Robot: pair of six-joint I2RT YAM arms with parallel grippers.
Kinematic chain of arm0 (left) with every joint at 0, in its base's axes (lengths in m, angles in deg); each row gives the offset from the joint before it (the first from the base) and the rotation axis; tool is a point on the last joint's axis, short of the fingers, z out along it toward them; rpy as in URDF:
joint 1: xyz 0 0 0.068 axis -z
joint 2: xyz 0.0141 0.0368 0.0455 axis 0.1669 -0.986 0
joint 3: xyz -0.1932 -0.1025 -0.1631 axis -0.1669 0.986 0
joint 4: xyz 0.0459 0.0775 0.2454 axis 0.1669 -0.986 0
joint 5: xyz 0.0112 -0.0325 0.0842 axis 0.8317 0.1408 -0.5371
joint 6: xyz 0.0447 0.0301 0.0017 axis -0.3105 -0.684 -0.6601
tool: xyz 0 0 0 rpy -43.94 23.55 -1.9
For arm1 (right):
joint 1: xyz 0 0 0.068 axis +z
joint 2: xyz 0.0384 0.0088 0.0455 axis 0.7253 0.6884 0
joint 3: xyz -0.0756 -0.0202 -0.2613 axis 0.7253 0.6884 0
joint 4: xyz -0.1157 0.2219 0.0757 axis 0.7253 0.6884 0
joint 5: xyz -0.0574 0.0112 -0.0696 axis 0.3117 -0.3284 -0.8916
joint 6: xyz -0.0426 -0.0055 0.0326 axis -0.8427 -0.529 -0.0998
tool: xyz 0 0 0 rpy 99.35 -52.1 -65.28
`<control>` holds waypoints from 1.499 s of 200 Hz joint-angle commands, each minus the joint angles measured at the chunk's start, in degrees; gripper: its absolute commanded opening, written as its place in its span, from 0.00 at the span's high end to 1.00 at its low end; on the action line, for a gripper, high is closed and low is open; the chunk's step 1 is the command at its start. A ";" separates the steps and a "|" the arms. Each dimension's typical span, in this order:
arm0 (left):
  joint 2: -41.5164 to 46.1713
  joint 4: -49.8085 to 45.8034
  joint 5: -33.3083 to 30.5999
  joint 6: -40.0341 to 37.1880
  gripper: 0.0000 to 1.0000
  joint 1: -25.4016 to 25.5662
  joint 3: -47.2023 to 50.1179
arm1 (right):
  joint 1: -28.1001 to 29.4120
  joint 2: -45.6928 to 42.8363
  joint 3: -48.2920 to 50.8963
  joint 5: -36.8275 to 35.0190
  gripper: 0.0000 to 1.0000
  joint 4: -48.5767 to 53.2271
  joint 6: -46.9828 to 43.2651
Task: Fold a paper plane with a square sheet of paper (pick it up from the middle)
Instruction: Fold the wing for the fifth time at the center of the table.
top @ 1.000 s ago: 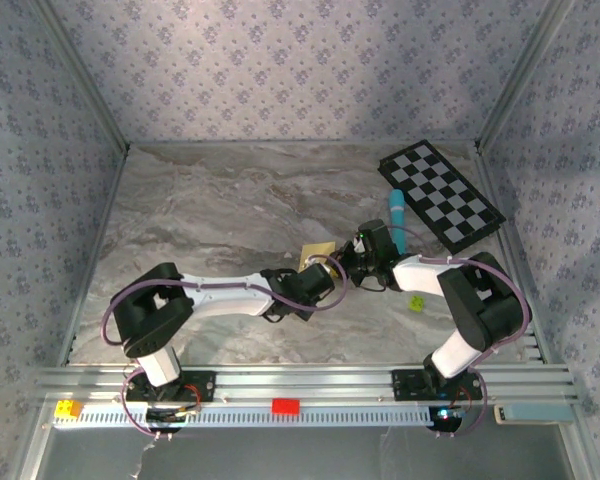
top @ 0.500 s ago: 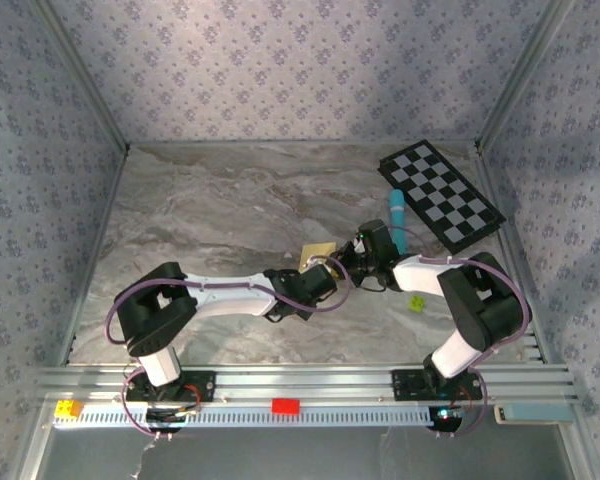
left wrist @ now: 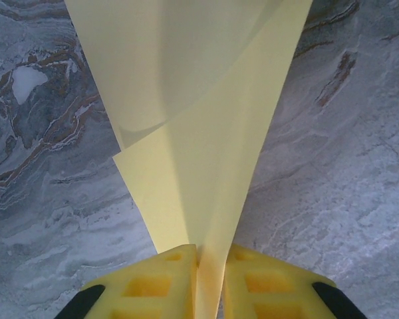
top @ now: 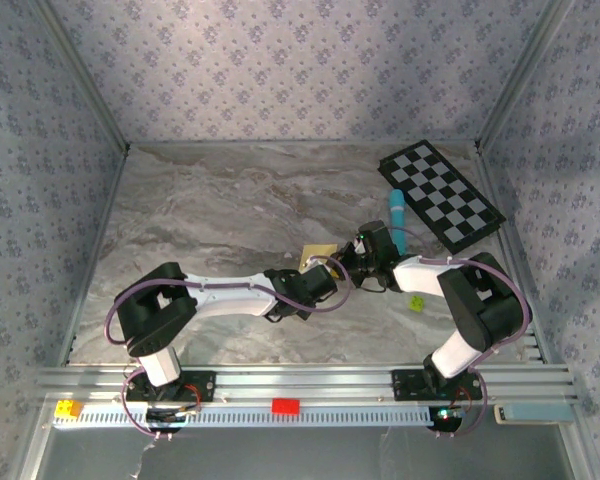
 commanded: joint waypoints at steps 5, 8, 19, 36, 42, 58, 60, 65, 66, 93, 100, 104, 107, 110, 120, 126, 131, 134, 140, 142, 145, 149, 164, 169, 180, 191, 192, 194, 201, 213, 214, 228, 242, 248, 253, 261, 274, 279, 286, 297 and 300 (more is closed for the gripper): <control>-1.24 -1.68 -1.35 0.61 0.88 0.53 -1.08 | 0.11 -1.52 0.39 -0.39 1.00 -0.01 0.94; -1.24 -1.72 -1.36 0.65 0.88 0.52 -1.13 | 0.25 -1.53 0.39 -0.39 1.00 0.05 0.96; -1.24 -1.71 -1.32 0.81 0.90 0.53 -1.23 | 0.19 -1.61 0.38 -0.47 0.99 0.05 0.86; -1.33 -1.73 -1.46 1.51 0.91 0.53 -1.21 | 0.33 -1.99 0.31 -0.72 0.96 0.46 0.32; -1.33 -1.60 -1.43 1.70 0.91 0.48 -1.19 | 0.35 -2.23 0.22 -0.82 0.95 0.81 0.05; -1.41 -1.40 -0.91 2.42 0.92 0.53 -1.32 | 0.41 -3.11 -0.12 -1.80 0.90 3.12 -1.36; -1.41 -1.38 -0.87 2.48 0.92 0.51 -1.32 | 0.43 -3.24 -0.15 -2.04 0.89 3.63 -1.55; -1.51 -1.23 -0.72 2.86 0.93 0.52 -1.26 | 0.41 -3.57 -0.41 -2.46 0.86 4.93 -2.07; -1.50 -1.17 -0.65 2.86 0.93 0.53 -1.29 | 0.43 -3.69 -0.46 -2.61 0.86 5.17 -2.31; -1.89 0.02 1.28 5.00 0.94 0.31 -0.97 | 0.03 -7.04 -0.64 -7.40 0.66 13.81 -5.98; -2.11 0.34 1.89 5.75 0.94 0.20 -0.90 | -0.11 -8.00 -0.23 -8.53 0.63 15.00 -6.47; -2.20 0.54 2.12 6.08 0.94 0.18 -0.89 | -0.28 -8.61 0.01 -8.91 0.63 15.52 -6.71; -2.33 0.68 2.47 6.30 0.94 0.14 -0.82 | -0.41 -8.94 0.16 -9.17 0.62 16.03 -6.84; -2.42 0.84 2.68 6.55 0.94 0.10 -0.80 | -0.55 -9.30 0.36 -9.25 0.61 16.31 -6.98; -2.68 1.23 3.23 7.31 0.93 0.01 -0.64 | -1.03 -10.31 0.73 -9.57 0.60 17.41 -7.43; -2.81 1.41 3.52 7.71 0.93 -0.08 -0.54 | -1.22 -10.90 0.89 -9.76 0.60 18.26 -7.79; -2.85 1.58 3.77 7.97 0.93 -0.22 -0.46 | -1.34 -11.26 0.95 -9.89 0.59 18.92 -8.13; -2.90 1.67 4.00 8.10 0.93 -0.25 -0.36 | -1.41 -11.49 1.04 -10.03 0.59 19.33 -8.29; -2.99 1.87 4.35 8.35 0.92 -0.47 -0.23 | -1.57 -12.01 1.10 -10.25 0.59 20.01 -8.70; -3.04 1.94 4.47 8.49 0.91 -0.55 -0.13 | -1.60 -12.10 1.10 -10.30 0.59 20.20 -8.77; -3.08 1.96 4.58 8.68 0.91 -0.65 -0.10 | -1.74 -12.36 1.13 -10.35 0.59 20.49 -8.86; -3.08 2.08 4.91 8.94 0.90 -0.75 -0.02 | -1.81 -12.62 1.16 -10.39 0.59 20.95 -9.00; -3.03 2.64 6.04 9.78 0.88 -1.43 0.54 | -1.89 -13.57 1.41 -10.84 0.58 21.88 -9.40; -2.92 2.98 6.69 9.97 0.87 -1.59 0.77 | -1.95 -13.88 1.35 -10.85 0.58 22.18 -9.57; -2.69 3.60 7.79 10.37 0.85 -2.10 1.21 | -2.06 -14.40 1.50 -10.94 0.58 22.72 -9.83; -2.65 4.10 9.04 10.57 0.82 -2.52 1.47 | -2.02 -14.68 1.48 -11.00 0.57 23.23 -10.02; -2.64 4.18 9.15 10.62 0.82 -2.53 1.48 | -2.02 -14.74 1.46 -11.01 0.57 23.20 -10.11; -2.64 4.23 9.34 10.66 0.82 -2.58 1.49 | -2.09 -14.72 1.43 -10.98 0.57 23.24 -10.16; -2.73 4.49 10.11 10.75 0.82 -2.87 1.57 | -2.08 -14.83 1.43 -10.86 0.57 23.43 -10.20; -2.69 4.86 10.95 11.15 0.83 -3.16 1.74 | -2.04 -14.97 1.44 -10.67 0.57 23.45 -10.20; -2.67 4.90 11.02 11.18 0.84 -3.16 1.75 | -2.03 -14.97 1.48 -10.67 0.57 23.49 -10.24; -2.64 5.28 11.75 11.40 0.89 -3.46 2.05 | -2.10 -14.90 1.55 -10.59 0.57 23.56 -10.29; -2.48 5.78 12.56 11.80 0.96 -3.84 2.40 | -2.08 -14.93 1.68 -10.48 0.57 23.60 -10.29; -2.30 6.04 12.91 11.97 0.98 -4.01 2.66 | -2.03 -14.97 1.63 -10.43 0.57 23.54 -10.31; -2.13 6.33 13.13 12.07 0.99 -4.16 2.86 | -1.99 -14.85 1.62 -10.41 0.57 23.49 -10.37; -1.87 6.53 13.45 12.30 1.00 -4.45 3.20 | -1.94 -14.89 1.77 -10.32 0.57 23.60 -10.54; -1.22 7.16 14.26 12.51 1.00 -4.97 4.07 | -1.97 -14.76 1.73 -10.23 0.57 23.60 -10.82; -0.93 7.55 14.60 12.50 1.00 -5.24 4.43 | -1.86 -14.78 1.69 -10.23 0.57 23.59 -11.03; -0.49 8.13 15.26 12.52 1.00 -5.63 5.03 | -1.85 -14.79 1.75 -10.17 0.58 23.47 -11.37; 0.25 9.15 16.64 12.48 1.00 -6.26 5.96 | -1.54 -14.95 1.78 -10.07 0.60 22.35 -12.41; 0.50 9.49 17.09 12.41 1.00 -6.44 6.30 | -1.43 -14.96 1.92 -10.17 0.60 21.91 -12.73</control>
